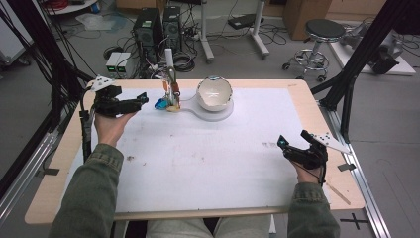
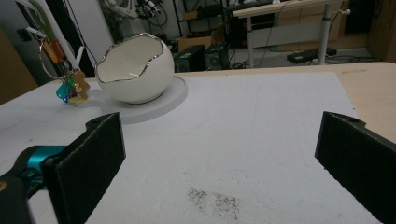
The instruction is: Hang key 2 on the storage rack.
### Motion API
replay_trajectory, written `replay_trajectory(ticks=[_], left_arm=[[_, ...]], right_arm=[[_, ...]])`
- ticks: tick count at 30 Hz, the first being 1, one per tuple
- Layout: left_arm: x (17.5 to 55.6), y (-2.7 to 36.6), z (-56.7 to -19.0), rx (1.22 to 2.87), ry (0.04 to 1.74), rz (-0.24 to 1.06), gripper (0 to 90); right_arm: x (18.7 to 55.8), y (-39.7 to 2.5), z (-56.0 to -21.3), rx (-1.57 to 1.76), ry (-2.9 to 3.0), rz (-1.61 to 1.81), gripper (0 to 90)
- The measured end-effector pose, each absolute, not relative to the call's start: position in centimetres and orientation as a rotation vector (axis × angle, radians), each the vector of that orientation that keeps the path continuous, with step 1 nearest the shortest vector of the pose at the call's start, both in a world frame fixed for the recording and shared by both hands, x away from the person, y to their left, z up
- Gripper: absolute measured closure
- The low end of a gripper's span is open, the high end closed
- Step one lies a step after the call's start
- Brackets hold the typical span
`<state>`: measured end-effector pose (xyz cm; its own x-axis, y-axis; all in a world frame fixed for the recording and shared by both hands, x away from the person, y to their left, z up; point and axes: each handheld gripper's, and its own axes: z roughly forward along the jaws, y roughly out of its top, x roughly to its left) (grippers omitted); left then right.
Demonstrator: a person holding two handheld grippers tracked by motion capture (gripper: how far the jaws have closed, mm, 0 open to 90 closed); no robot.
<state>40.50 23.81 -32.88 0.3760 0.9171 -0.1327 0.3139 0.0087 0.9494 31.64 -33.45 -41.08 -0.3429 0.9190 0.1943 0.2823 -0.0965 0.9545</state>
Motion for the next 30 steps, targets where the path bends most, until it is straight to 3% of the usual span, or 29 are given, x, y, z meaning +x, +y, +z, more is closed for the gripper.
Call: replay_trajectory(ticks=[19, 30], left_arm=[[36.7, 26.8, -35.8, 1.502, 1.196, 0.739, 1.6], [34.3, 26.6, -37.4, 1.538, 1.165, 0.754, 1.6]], right_arm=[[31.5, -33.4, -41.1, 1.319, 1.622, 1.461, 0.8], [31.6, -33.3, -41.1, 1.315, 1.628, 1.456, 0.8]])
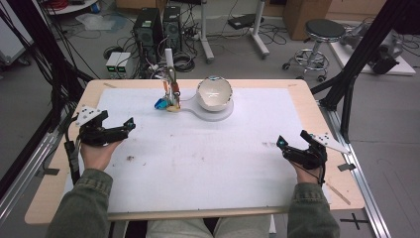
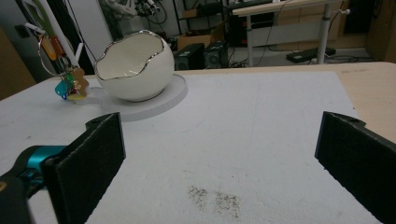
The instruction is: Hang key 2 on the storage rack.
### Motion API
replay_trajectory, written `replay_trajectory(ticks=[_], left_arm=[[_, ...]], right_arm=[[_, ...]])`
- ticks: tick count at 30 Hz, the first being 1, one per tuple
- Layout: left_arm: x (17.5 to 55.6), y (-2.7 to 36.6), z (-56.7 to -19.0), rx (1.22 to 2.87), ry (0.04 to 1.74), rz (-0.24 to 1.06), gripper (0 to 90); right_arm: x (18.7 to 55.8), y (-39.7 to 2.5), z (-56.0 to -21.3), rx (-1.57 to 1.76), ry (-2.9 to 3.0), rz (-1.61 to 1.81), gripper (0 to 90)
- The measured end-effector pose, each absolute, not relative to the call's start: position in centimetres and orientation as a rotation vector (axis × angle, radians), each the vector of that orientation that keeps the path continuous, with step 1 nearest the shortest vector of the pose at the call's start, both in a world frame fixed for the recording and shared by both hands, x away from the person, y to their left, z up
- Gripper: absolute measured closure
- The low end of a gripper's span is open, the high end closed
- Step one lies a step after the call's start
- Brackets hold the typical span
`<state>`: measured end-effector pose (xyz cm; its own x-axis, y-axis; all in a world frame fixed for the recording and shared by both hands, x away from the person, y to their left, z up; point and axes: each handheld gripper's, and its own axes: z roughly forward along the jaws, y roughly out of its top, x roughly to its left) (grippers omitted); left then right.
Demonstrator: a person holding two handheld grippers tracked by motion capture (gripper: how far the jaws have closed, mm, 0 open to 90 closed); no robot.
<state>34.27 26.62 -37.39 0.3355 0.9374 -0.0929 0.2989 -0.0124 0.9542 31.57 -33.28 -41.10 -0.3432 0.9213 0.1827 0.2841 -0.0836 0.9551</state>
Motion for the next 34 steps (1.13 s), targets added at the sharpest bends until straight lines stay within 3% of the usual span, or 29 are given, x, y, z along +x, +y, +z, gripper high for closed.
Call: replay_trajectory(ticks=[18, 34], left_arm=[[30.8, 29.3, -40.5, 1.495, 1.212, 0.805, 1.6], [29.6, 31.0, -40.6, 1.428, 1.227, 0.820, 1.6]], right_arm=[[31.6, -33.1, -41.1, 1.311, 1.632, 1.454, 0.8], [31.9, -32.6, -41.3, 1.298, 1.658, 1.396, 0.7]])
